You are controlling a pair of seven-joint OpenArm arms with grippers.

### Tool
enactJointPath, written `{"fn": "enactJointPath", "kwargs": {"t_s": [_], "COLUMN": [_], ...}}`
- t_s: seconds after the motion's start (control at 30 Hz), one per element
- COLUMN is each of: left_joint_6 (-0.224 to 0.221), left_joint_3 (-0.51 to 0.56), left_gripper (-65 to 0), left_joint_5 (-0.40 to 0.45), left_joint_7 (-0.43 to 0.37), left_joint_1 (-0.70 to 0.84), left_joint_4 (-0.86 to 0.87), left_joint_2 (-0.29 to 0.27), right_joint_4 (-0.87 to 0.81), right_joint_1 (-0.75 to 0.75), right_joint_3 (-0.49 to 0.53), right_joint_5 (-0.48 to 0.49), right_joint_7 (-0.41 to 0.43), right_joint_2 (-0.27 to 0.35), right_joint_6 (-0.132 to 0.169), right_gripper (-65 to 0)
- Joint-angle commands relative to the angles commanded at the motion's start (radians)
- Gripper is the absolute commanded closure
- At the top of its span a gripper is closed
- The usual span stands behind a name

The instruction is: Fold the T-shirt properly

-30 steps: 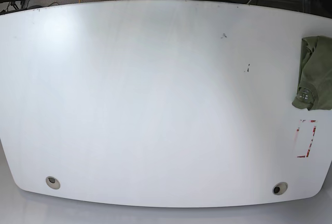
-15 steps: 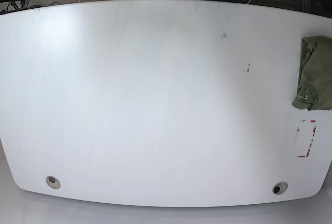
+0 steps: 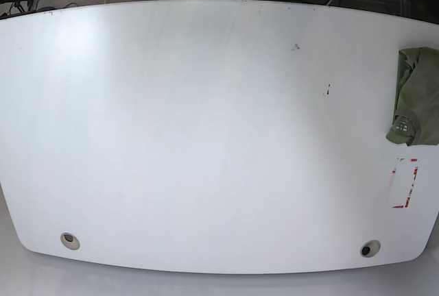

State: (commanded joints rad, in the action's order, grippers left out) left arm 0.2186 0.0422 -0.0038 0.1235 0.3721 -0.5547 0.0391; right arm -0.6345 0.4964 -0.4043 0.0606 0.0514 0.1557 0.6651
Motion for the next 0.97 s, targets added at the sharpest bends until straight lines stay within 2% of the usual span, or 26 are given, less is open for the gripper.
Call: {"fn": "enactJointPath", "kwargs": {"t_s": [0.07,0.13,0.27,0.3,0.6,0.77,0.97], "left_joint_6": [-0.038,-0.101,-0.203,-0.216,-0.229,-0.229,-0.229], "left_joint_3": [0.000,0.000,0.006,0.006,0.002,0.002,0.000], "left_gripper": [-37.8,-37.8,-37.8,-37.9,-38.1,-38.2,-38.2], "left_joint_5": [0.000,0.002,0.003,0.003,0.003,0.002,0.002], "left_joint_7": [-0.029,-0.068,-0.106,-0.107,-0.109,-0.109,-0.109], "left_joint_1": [-0.066,-0.114,-0.180,-0.193,-0.233,-0.249,-0.249], "left_joint_4": [0.107,0.203,0.325,0.344,0.373,0.376,0.371], "left_joint_2": [0.000,0.000,-0.002,-0.002,0.002,0.003,0.005], "right_joint_4": [0.041,0.072,0.114,0.123,0.253,0.278,0.267], "right_joint_1": [-0.038,-0.063,-0.101,-0.107,-0.186,-0.206,-0.206], "right_joint_3": [-0.002,-0.003,-0.003,-0.003,-0.002,-0.002,-0.003], "right_joint_5": [-0.060,-0.120,-0.176,-0.180,-0.196,-0.249,-0.313], "right_joint_7": [0.003,0.006,0.006,0.006,0.002,0.005,0.006], "right_joint_2": [-0.002,-0.006,-0.008,-0.008,-0.009,-0.009,-0.054], "right_joint_6": [-0.028,-0.057,-0.097,-0.106,-0.172,-0.176,-0.176], "right_gripper": [-14.7,-14.7,-14.9,-15.1,-15.1,-15.2,-15.2]}}
